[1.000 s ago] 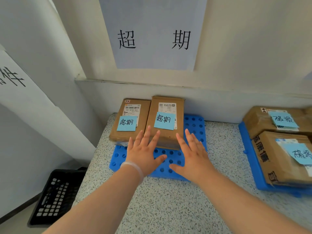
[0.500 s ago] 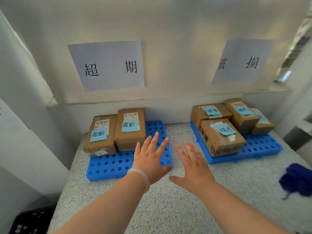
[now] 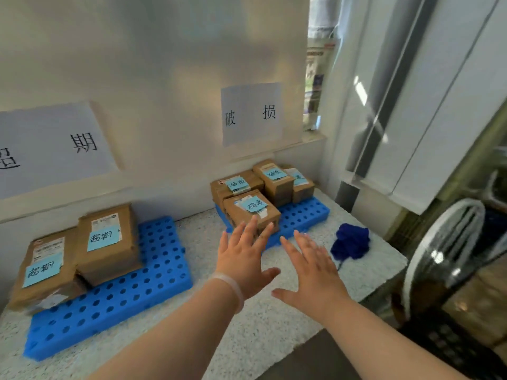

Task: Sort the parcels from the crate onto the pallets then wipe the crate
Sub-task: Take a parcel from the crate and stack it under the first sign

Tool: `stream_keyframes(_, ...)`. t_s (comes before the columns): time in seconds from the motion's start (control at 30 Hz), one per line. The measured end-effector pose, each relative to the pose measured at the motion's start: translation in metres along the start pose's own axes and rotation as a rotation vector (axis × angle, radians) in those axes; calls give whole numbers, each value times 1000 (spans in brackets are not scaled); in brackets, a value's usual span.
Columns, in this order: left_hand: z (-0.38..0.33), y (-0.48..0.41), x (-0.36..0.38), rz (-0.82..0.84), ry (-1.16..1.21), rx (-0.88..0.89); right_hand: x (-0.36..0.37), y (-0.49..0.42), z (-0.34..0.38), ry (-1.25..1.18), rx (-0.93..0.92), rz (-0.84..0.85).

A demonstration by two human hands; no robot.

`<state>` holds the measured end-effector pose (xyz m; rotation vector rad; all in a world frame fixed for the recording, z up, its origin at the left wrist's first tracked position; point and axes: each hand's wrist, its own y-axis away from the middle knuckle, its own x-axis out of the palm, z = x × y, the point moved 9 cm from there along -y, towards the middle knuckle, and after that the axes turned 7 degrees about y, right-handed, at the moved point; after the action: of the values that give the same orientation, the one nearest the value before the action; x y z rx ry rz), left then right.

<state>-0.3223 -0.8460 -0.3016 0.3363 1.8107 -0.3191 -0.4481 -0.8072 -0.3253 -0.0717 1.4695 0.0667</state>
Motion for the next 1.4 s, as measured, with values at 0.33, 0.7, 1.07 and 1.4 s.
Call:
stream_keyframes(0.33,-257,-20,68,105,51,294,-28,147,-224,-31,344,6)
stream_keyframes(0.7,-463,-11,147,227,102,526,-26,286,-406,-107,692,-8)
stream_keyframes(1.07,-529,-27,203,408,56,578,11,334,-473,-241,908,64)
stream_keyframes(1.4,-570,-52,277,690,60,666,57,369,-530,-426,1267,144)
